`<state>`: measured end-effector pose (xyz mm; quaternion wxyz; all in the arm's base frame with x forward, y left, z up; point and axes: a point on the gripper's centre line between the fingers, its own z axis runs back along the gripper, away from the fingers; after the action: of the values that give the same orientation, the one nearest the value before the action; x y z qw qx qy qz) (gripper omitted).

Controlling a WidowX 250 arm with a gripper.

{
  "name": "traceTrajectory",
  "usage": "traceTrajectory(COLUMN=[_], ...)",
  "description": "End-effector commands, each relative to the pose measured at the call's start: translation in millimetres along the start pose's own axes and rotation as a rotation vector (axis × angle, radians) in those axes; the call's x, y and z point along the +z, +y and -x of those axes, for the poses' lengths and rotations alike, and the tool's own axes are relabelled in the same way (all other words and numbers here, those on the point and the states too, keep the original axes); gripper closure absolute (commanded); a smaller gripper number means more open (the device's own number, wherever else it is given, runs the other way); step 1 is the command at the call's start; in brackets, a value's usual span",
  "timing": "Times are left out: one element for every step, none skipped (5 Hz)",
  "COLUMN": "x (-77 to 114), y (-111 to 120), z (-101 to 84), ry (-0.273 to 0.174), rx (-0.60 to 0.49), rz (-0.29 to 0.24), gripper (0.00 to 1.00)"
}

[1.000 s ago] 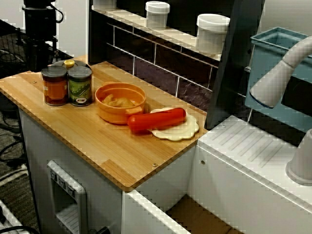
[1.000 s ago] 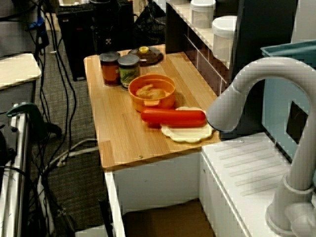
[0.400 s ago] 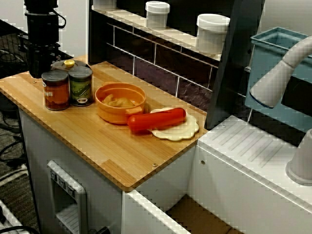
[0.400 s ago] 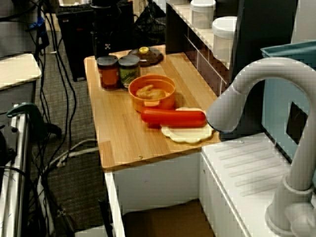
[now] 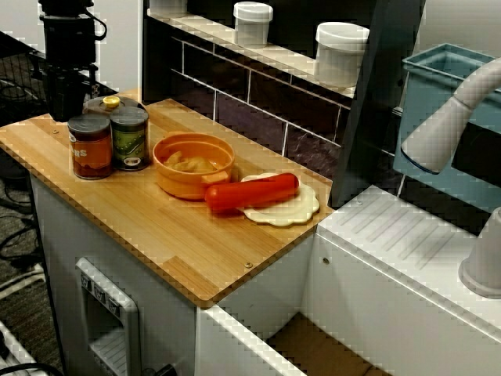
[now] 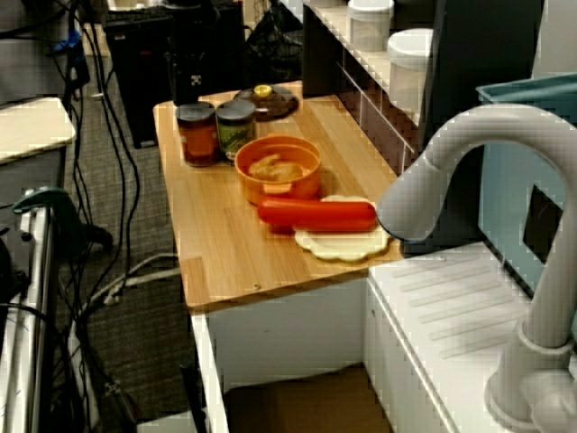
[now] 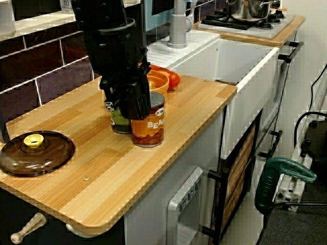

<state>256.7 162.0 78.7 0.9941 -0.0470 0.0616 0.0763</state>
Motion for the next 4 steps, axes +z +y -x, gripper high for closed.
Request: traceTrajectory(x=[22.9, 21.1, 19.9, 18.9], y=[-3.9, -7.8, -11.8, -14.4], z=[7.2, 11.6, 15.6, 18.4], ry=[-0.054, -0.048, -0.042, -0.042], rx=[-0.018, -0.024, -0.029, -0.033], rz=[-0.02, -0.011, -0.005, -0.005], gripper=[1.0, 1.0, 1.0, 1.0])
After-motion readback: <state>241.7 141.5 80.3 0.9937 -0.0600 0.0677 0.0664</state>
